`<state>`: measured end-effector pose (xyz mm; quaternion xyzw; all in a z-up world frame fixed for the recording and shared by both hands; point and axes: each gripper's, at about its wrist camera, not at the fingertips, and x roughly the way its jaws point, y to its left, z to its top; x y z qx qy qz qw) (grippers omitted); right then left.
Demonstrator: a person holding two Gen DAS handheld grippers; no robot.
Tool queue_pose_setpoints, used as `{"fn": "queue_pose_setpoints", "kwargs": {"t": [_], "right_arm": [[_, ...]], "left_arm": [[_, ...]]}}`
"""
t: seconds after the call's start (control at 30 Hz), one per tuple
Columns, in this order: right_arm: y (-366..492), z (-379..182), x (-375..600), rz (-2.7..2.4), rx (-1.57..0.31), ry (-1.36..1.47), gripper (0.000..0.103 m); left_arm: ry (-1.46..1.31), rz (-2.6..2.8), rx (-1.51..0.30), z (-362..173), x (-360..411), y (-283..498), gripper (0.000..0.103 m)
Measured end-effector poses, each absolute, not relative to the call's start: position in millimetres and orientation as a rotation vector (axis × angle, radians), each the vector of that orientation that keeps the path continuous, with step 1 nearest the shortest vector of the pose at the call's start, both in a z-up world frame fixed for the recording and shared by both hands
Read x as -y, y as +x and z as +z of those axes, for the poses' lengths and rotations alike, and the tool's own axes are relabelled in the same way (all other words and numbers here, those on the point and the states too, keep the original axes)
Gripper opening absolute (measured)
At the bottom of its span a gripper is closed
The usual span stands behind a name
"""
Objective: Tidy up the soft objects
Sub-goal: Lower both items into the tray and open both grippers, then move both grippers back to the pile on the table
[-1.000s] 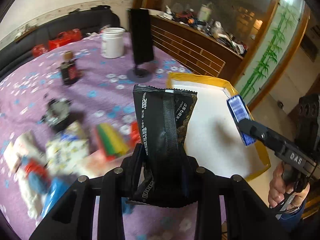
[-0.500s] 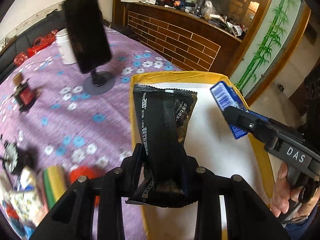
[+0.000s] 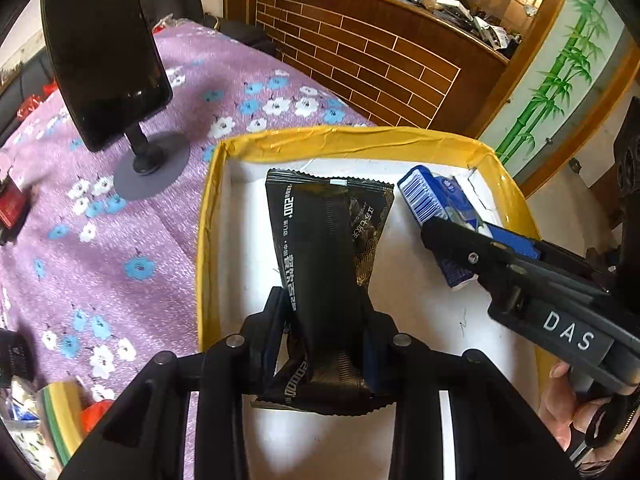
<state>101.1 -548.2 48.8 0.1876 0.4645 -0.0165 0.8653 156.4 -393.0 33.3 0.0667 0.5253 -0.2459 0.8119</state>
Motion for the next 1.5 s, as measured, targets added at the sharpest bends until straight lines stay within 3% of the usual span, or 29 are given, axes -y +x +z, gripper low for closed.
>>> {"fn": "queue_pose_setpoints", "kwargs": {"t": [0.1,0.27,0.5,0.8,0.93,1.07,1.5], "right_arm": [[101,48,547,-0.045,-0.969,0.388,0.057],[98,51,547,-0.036,-0.960,0.384,0.061],[79,73,542,-0.046,-0.891,0.379,0.068],[27,113,523,-0.028,-0.761,0.434,0.070],[-13,139,491,0.042,-0.654,0.429,0.079],[-50,152,444,0.138,-0.574,0.388,0.082],[-94,105,326,0.309,-0.637,0.307,0.082]], "left_arm": [[0.127,-0.517,-1.127,30,392,159,0.037],[0.114,-0.530,-1.114,33,392,156,0.061],[0.096,-0.562,-1.078,51,386,141,0.070],[0.044,-0.581,-1.023,77,350,109,0.071],[0.033,-0.580,-0.974,92,315,76,0.072],[0.010,-0.576,-0.934,105,273,40,0.072],[-0.068,-0.459,-0.842,100,118,-50,0.074]]}}
